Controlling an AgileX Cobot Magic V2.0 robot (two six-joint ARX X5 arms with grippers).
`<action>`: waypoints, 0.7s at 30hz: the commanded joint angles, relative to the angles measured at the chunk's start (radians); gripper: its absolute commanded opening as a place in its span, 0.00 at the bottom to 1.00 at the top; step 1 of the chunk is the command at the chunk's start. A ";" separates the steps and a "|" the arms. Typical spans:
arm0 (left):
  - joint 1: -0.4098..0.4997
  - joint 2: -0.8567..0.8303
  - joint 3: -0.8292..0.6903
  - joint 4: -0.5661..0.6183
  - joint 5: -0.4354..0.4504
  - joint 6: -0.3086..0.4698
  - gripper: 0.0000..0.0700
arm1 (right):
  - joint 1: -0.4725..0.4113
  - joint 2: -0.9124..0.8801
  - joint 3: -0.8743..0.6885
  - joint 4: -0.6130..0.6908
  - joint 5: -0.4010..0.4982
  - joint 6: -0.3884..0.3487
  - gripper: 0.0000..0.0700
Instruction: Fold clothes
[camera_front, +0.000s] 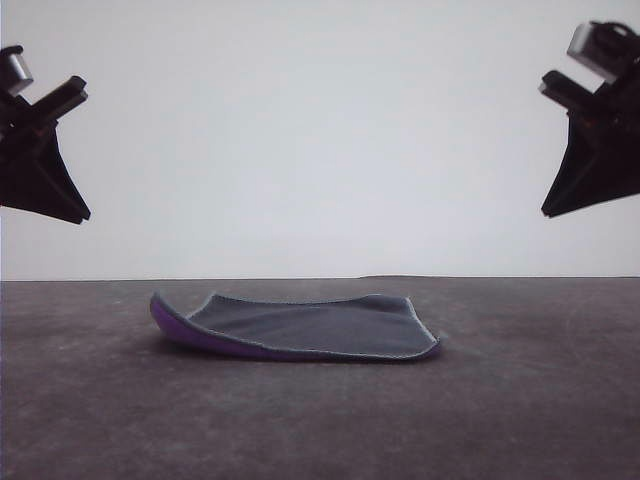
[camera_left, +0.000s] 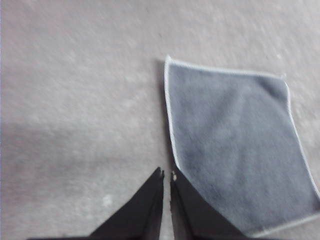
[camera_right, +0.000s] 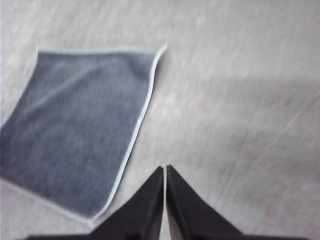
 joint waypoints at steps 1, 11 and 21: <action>-0.007 0.013 0.019 0.001 0.011 0.011 0.02 | 0.000 0.016 0.019 -0.002 -0.009 -0.019 0.00; -0.010 0.014 0.019 -0.009 0.010 0.010 0.25 | 0.000 0.019 0.019 -0.020 -0.025 -0.048 0.13; -0.010 0.014 0.019 -0.009 0.011 0.010 0.47 | 0.000 0.019 0.019 -0.022 -0.054 -0.055 0.66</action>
